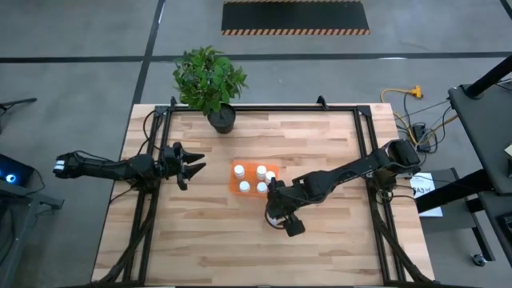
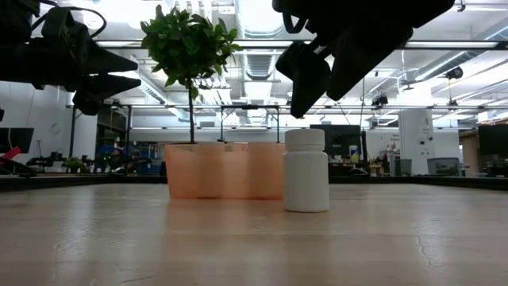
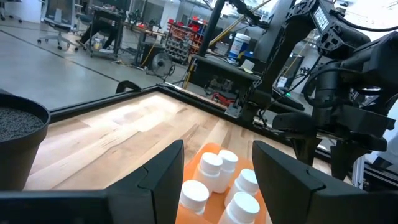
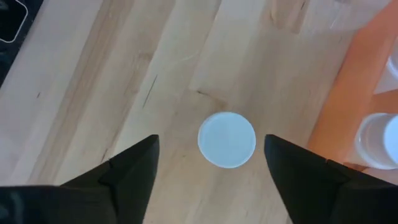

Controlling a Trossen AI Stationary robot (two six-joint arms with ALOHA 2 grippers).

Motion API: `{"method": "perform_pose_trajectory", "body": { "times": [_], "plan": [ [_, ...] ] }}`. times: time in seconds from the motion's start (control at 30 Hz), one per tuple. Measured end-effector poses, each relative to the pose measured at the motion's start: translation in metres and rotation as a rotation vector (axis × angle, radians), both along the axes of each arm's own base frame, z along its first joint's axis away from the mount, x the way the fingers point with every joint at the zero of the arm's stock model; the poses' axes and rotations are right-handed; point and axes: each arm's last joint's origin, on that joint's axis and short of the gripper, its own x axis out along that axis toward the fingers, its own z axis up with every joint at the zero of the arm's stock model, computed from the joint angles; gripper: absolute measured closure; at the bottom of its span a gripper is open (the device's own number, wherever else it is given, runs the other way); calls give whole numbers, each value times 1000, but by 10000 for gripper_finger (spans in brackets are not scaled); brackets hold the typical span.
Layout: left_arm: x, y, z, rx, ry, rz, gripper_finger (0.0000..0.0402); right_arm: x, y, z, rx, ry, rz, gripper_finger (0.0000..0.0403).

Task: Pick and place pill bottles into a basket
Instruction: Put the white pill bottle into the orange container

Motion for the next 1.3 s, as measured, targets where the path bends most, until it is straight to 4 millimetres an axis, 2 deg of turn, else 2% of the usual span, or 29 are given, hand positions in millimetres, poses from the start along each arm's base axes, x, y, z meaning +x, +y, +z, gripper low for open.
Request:
{"method": "perform_pose_trajectory", "body": {
  "times": [0.23, 0.5, 0.7, 0.97, 1.1, 1.3],
  "plan": [
    [0, 0, 0, 0, 1, 0, 228, 4, 1, -9, -22, 0, 35, 88],
    [0, 0, 0, 0, -1, 0, 228, 11, 3, -27, -26, 35, 23, 102],
    [0, 0, 0, 0, 0, 0, 228, 12, 2, -27, -25, 35, 10, 145],
    [0, 0, 0, 0, 0, 0, 228, 12, 2, -27, -28, 29, 17, 266],
    [0, 0, 0, 0, 0, 0, 228, 16, 1, -20, -26, 11, 15, 267],
    [0, 0, 0, 0, 0, 0, 228, 27, -11, 10, -50, -14, 27, 267]
  ]
}}
